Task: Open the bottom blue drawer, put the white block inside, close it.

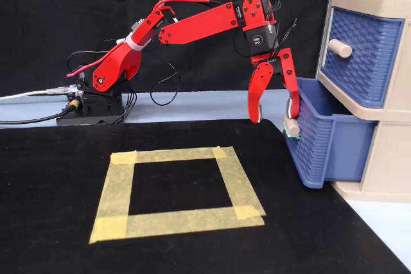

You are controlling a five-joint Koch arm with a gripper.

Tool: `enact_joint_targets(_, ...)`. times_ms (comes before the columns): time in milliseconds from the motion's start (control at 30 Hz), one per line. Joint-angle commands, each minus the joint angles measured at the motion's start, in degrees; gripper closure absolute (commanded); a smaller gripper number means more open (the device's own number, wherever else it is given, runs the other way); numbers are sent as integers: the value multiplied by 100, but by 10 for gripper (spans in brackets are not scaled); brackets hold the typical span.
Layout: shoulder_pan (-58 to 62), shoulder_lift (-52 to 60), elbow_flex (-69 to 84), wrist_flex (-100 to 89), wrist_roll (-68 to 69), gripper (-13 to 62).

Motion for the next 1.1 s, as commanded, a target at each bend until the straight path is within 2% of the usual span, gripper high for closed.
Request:
enact_joint_targets(0,-237,-26,-176,-501,-308,149)
enact_joint_targets(167,-246,-633,-650,-1600,-316,151)
enact_joint_targets(367,-220,-677,-668,-1441,-308,149)
enact_joint_targets(500,-35,501,-694,809,-299,151)
enact_joint_targets(600,826,1758,-536,2443,44,152)
enact_joint_targets(733,1960,3463,1213,2276,1986,154)
enact_joint_targets(800,2654,4342,2224,2250,3393,154)
enact_joint_targets(867,3946,5054,3322,2092,5177,154)
enact_joint_targets(1000,6126,5660,5370,1600,8147,155)
enact_joint_targets(1067,6803,5906,6653,1257,8982,155)
